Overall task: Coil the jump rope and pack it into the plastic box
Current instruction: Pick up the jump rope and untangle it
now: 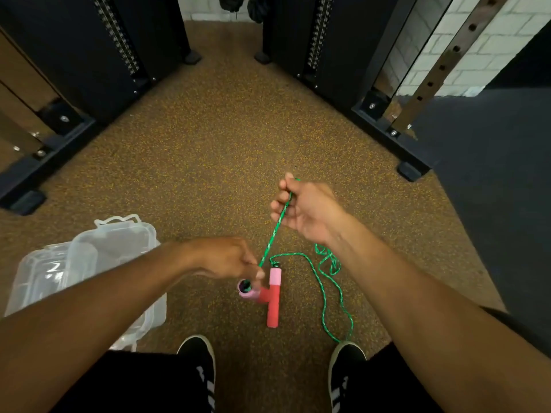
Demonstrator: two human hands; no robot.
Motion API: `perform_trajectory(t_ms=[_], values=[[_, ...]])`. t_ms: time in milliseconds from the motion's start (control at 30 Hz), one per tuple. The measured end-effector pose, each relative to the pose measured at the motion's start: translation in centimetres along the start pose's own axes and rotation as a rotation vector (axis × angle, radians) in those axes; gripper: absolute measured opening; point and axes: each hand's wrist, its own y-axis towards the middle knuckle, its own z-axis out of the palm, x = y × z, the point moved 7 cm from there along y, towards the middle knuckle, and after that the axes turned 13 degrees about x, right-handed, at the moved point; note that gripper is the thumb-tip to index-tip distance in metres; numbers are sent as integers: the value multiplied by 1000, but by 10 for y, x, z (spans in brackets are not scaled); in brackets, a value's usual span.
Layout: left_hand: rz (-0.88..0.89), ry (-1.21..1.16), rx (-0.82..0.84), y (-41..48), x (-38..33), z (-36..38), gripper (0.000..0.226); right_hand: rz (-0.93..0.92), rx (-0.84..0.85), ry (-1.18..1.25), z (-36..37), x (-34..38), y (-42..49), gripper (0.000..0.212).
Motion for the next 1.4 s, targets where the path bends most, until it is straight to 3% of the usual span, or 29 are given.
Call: perform_trajectory(t_ms=[133,233,333,467,533,633,700,800,867,933,1033,1067,1133,1233,1333,1400], values=[[99,-279,-24,-18,-10,-12,22,-81,102,90,9,16,-12,27],[385,-656,-239,-20,-45,-24,17,-78,141,58,14,11,-18,28],[433,-829,-363,-14,-50,-16,26,-106,78,265,4,6,-8,26],[319,-622,-31,-5,-41,22,32,-157,-198,401,-54,21,-1,27],[221,-652,75,-7,-32,27,36,-158,-196,387,-58,28,-2,29],[195,-629,93,-8,-25,19,25,-120,-67,344,-29,27,5,32],[280,-672,-31,-6,-37,7,21,-98,11,290,-6,22,11,30],[391,-1016,-366,3,-49,-15,26,-95,105,215,18,23,10,26],[429,-1017,-507,-1,-50,-25,39,-107,132,238,23,36,4,27],[431,-832,-320,1,-59,-20,45,-144,80,277,10,54,-4,29],[414,-556,240,-4,-67,21,46,-207,7,335,-11,79,-13,33],[414,-534,338,-9,-67,27,43,-217,21,340,-12,85,-15,35],[444,-579,380,-21,-70,23,39,-210,118,350,0,91,-19,37],[521,-710,202,-39,-88,-8,36,-184,307,337,30,95,-29,38],[611,-933,-214,-49,-103,-50,41,-203,388,247,53,97,-40,36],[650,-945,-420,-55,-103,-67,46,-219,382,294,55,100,-42,35]])
